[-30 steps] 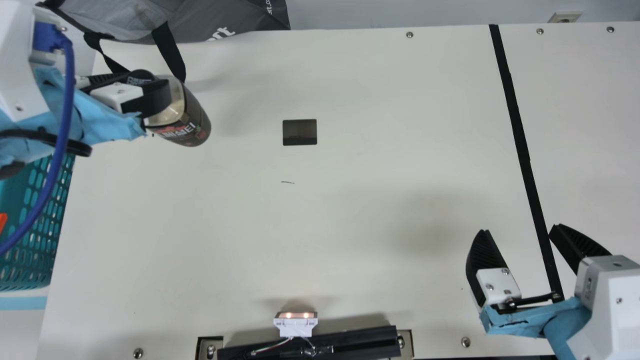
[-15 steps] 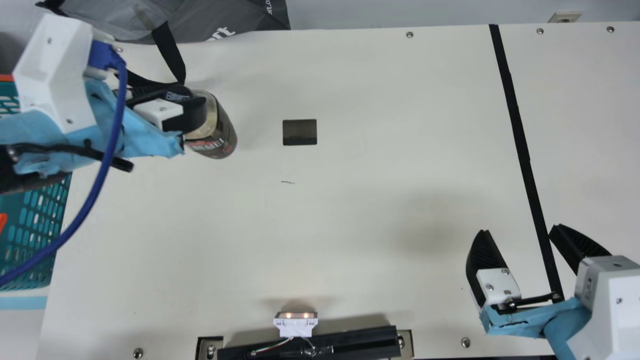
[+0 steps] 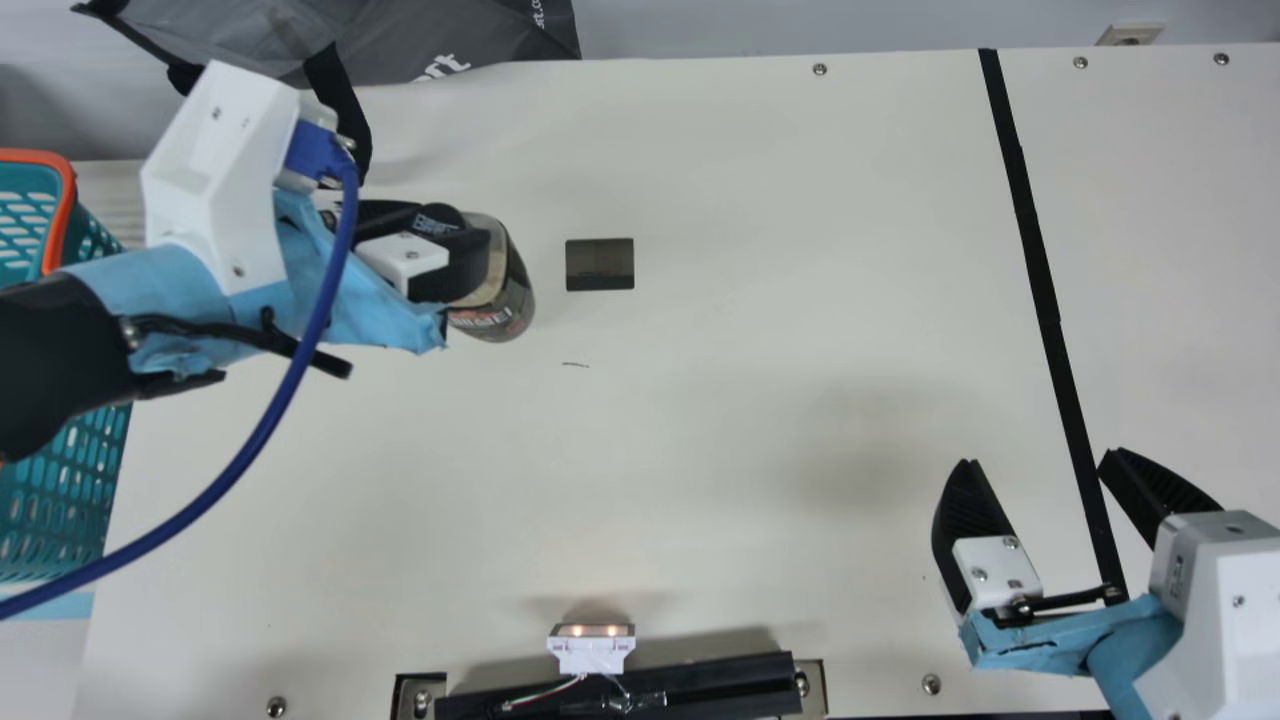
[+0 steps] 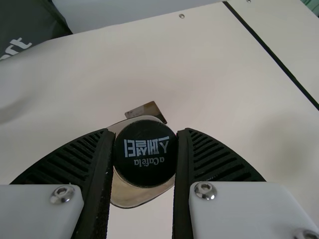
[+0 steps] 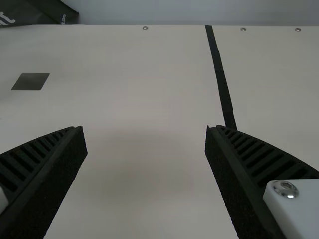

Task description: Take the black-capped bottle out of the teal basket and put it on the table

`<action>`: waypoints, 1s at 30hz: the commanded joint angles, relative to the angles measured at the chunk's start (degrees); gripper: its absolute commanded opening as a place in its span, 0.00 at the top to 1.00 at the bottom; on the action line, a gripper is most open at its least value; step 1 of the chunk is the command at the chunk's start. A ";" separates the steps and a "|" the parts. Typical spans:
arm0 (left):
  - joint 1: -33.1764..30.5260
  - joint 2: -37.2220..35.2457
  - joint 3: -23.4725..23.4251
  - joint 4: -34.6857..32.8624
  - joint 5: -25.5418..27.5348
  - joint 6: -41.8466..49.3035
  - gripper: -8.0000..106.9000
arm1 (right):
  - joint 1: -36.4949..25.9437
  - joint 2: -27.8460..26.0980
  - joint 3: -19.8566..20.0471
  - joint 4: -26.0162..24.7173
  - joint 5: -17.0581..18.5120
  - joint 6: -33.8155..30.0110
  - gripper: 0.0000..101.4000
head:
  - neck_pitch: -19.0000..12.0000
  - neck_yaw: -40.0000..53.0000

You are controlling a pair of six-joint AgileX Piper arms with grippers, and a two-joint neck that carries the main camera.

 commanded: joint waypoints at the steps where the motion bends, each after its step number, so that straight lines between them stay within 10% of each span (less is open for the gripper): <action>1: -0.68 0.13 0.10 -0.16 -0.31 -0.13 0.93 | 0.00 0.00 0.00 0.00 0.00 0.00 0.10 | -0.21 0.47; 30: -4.64 1.22 4.18 -3.38 -3.26 1.94 0.93 | 0.00 0.00 0.00 0.00 0.00 0.00 0.10 | -0.21 0.47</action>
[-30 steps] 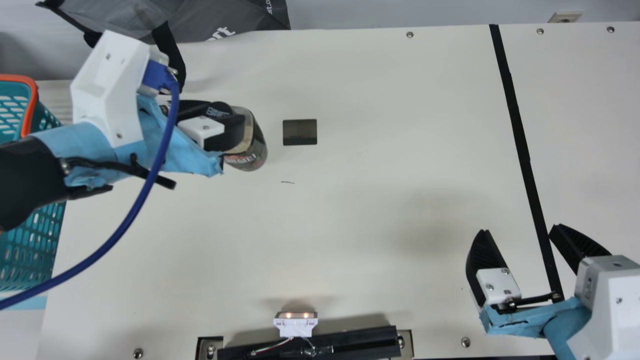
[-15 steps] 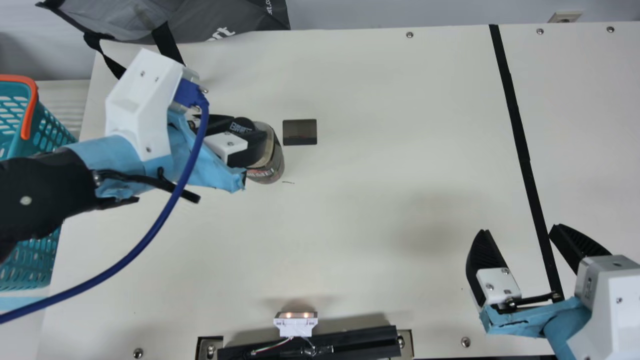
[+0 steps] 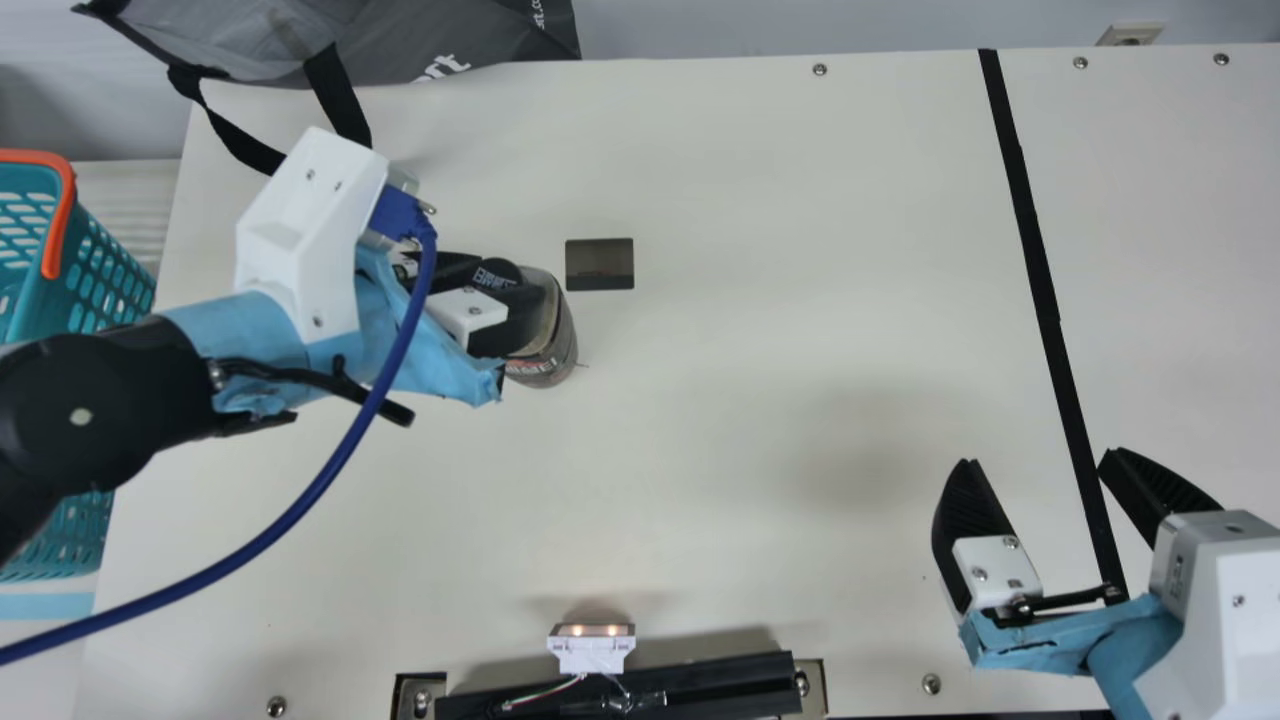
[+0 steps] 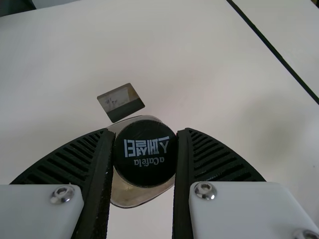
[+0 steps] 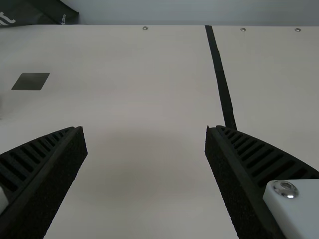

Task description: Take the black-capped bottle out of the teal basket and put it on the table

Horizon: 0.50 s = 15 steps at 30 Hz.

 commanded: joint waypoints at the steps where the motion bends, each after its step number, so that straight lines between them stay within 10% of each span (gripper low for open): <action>1: -0.27 0.02 0.25 0.12 -0.23 0.05 0.93 | 0.00 0.00 0.00 0.00 0.00 0.00 0.10 | -0.21 0.47; 11: -1.39 -0.17 0.86 1.34 -1.19 -0.79 0.93 | 0.00 0.00 0.00 0.05 -0.05 0.00 0.10 | -0.21 0.47; 15: -1.59 -0.31 1.04 2.03 -1.48 -1.32 0.75 | 0.00 0.00 0.00 0.05 -0.05 0.00 0.10 | -0.21 0.47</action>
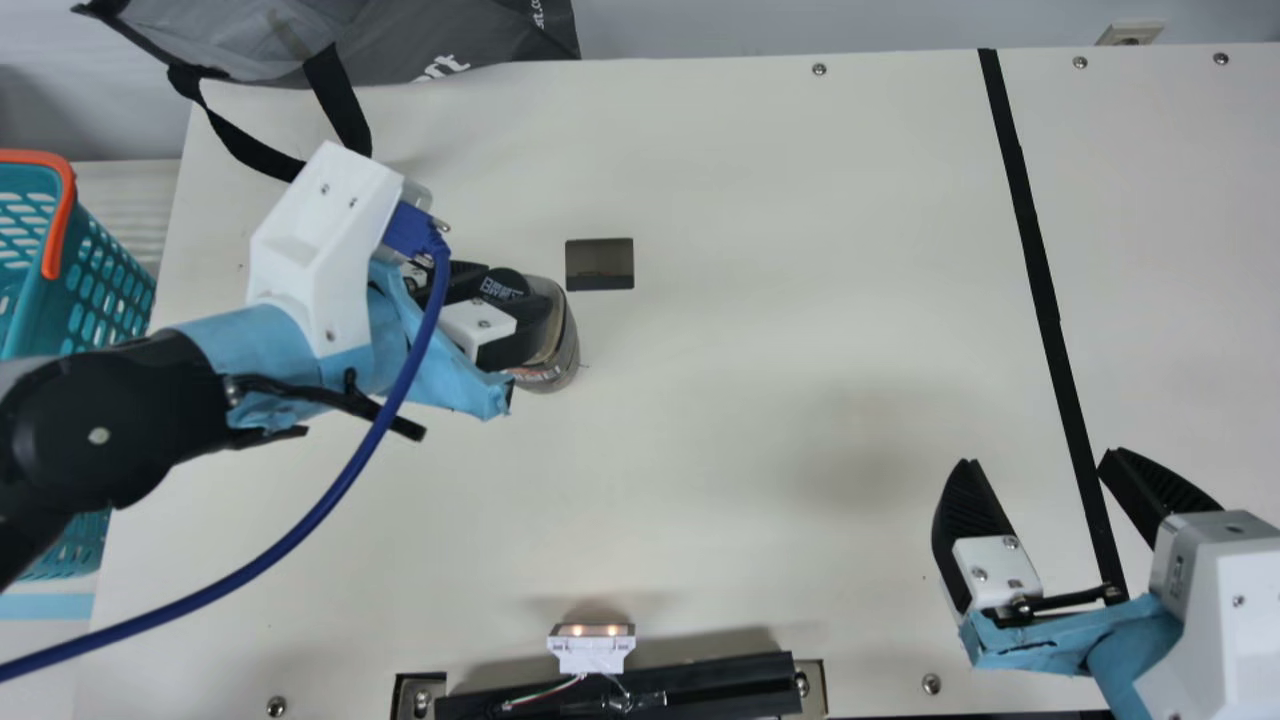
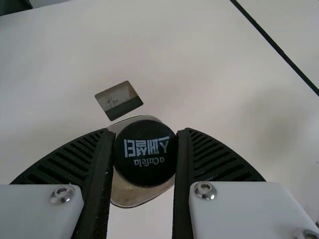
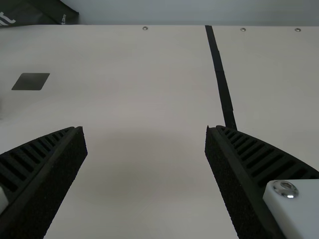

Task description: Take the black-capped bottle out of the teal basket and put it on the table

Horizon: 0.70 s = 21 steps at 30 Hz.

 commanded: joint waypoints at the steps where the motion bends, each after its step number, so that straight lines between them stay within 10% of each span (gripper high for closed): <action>1: 0.00 -0.15 0.06 0.39 -0.17 -0.18 0.69 | 0.00 0.00 0.00 0.00 0.00 0.00 0.10 | -0.21 0.47; 7: 0.07 -0.41 0.42 1.22 -0.54 -0.78 0.61 | 0.00 0.00 0.00 0.00 0.00 0.00 0.10 | -0.21 0.47; 10: 0.18 -0.55 0.61 1.36 -0.65 -0.86 0.00 | 0.00 0.00 0.00 0.00 0.00 0.00 0.10 | -0.21 0.47; 21: 0.97 -1.23 1.06 1.36 -0.71 -0.74 0.00 | 0.00 0.00 0.00 -0.05 -0.01 0.00 0.10 | -0.21 0.47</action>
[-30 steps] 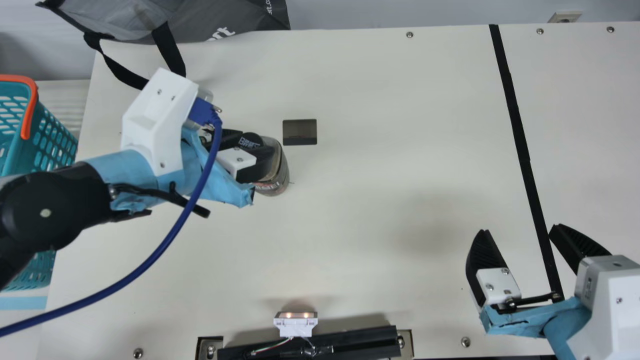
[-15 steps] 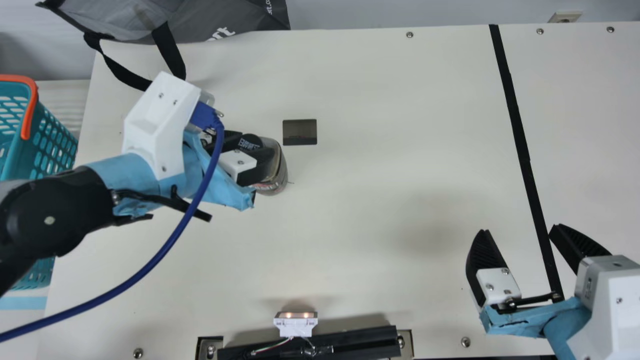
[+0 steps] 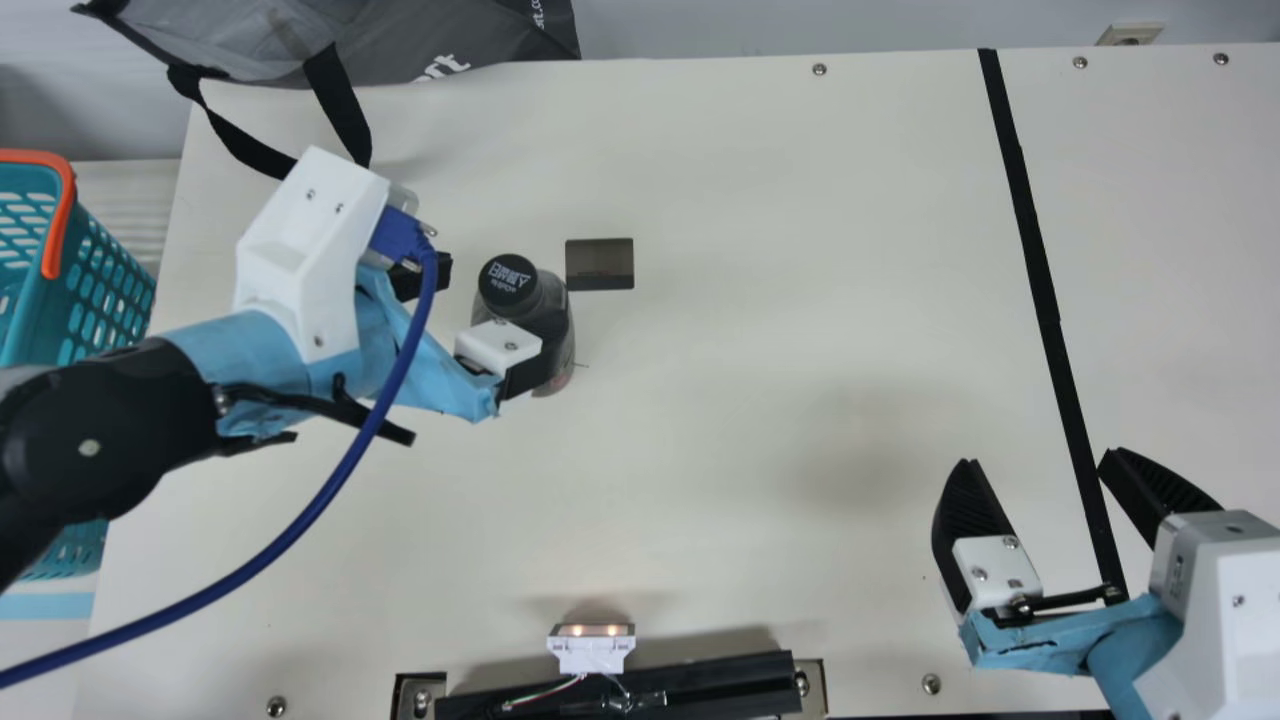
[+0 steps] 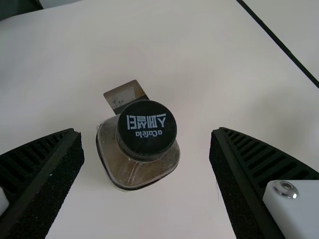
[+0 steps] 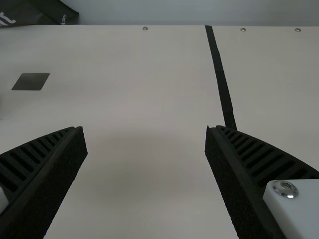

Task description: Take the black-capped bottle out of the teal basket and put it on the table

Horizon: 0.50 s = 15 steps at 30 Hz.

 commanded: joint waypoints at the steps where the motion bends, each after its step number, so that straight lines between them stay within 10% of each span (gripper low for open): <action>1: 0.17 -0.16 0.04 0.08 0.04 0.10 0.00 | 0.00 0.00 0.00 0.00 0.00 0.00 0.10 | -0.21 0.47; 15: 3.15 -3.12 -1.49 2.45 -0.51 -0.88 0.00 | 0.00 0.00 0.00 0.00 0.00 0.00 0.10 | -0.21 0.47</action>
